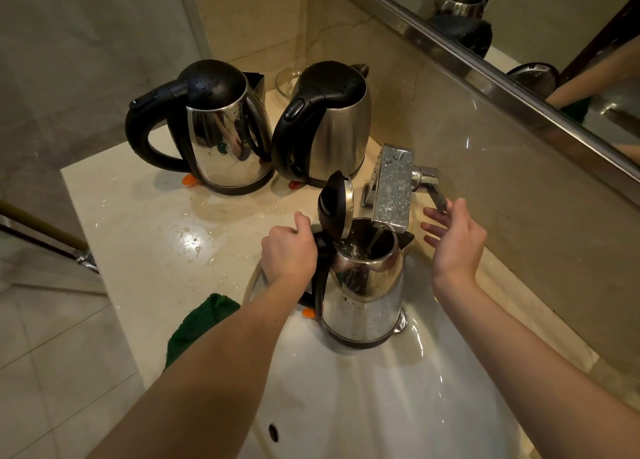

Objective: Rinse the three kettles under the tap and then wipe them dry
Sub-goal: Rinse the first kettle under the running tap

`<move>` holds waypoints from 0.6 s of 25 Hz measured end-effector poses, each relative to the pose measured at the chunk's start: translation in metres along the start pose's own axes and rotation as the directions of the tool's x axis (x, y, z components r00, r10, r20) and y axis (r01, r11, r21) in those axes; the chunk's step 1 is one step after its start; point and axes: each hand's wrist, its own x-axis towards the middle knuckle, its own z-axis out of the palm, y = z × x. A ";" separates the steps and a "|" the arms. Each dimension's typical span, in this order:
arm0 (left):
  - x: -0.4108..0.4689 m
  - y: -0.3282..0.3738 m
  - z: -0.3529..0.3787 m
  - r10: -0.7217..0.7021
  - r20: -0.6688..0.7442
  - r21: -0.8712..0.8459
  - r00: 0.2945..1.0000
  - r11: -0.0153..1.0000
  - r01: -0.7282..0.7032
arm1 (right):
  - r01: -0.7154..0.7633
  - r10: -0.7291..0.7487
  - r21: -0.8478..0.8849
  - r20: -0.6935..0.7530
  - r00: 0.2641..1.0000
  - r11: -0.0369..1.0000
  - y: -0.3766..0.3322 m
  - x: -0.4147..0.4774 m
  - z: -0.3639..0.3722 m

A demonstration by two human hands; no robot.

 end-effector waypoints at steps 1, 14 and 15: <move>0.000 0.000 0.000 0.000 0.000 0.000 1.000 1.000 0.000 | 0.002 -0.002 -0.003 -0.001 1.000 1.000 0.000 0.000 0.001; 0.000 -0.003 0.001 0.030 0.015 0.009 0.999 1.000 -0.030 | 0.017 -0.017 -0.024 -0.022 1.000 1.000 -0.005 -0.010 0.004; 0.001 -0.003 0.002 0.029 0.017 0.003 0.999 1.000 -0.029 | 0.016 -0.017 -0.025 -0.028 0.999 1.000 -0.006 -0.011 0.005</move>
